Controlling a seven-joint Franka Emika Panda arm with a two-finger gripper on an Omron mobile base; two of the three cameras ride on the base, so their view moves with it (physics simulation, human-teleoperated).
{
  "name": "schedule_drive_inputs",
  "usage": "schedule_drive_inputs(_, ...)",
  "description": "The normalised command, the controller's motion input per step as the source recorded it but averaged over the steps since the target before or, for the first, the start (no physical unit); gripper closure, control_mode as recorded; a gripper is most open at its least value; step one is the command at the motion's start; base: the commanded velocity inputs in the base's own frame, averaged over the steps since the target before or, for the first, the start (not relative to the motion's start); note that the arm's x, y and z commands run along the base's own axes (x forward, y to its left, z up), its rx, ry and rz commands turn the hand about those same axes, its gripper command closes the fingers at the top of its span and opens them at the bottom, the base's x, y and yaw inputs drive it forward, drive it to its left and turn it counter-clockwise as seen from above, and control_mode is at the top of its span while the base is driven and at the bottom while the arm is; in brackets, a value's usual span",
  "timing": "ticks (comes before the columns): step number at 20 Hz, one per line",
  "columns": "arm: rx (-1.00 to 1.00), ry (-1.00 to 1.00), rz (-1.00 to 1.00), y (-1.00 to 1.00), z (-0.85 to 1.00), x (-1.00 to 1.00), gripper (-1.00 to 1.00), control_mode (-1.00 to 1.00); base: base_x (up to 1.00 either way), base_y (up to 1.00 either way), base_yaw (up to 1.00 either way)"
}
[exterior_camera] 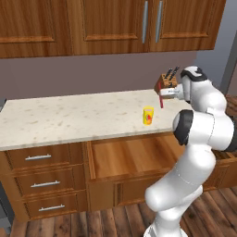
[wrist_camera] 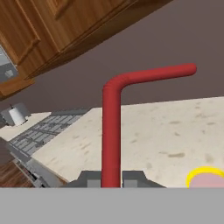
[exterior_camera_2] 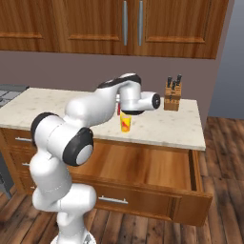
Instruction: Pick up the straw from the left drawer and put it inside the smoothie cup.
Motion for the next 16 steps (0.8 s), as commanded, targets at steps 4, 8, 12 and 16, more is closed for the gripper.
schedule_drive_inputs(4, 0.08, -0.04, 0.00, 0.00, -0.13, 0.34, 1.00, -1.00, 0.00, 0.00, 0.00)
schedule_drive_inputs(8, 0.06, -0.08, 0.00, 0.00, -0.23, 0.23, 1.00, -1.00, 0.00, 0.00, 0.00)
schedule_drive_inputs(12, 0.04, -0.10, 0.00, 0.00, -0.29, 0.18, 1.00, -1.00, 0.00, 0.00, 0.00)
schedule_drive_inputs(16, 0.02, -0.07, 0.00, 0.00, -0.17, 0.21, 1.00, -1.00, 0.00, 0.00, 0.00)
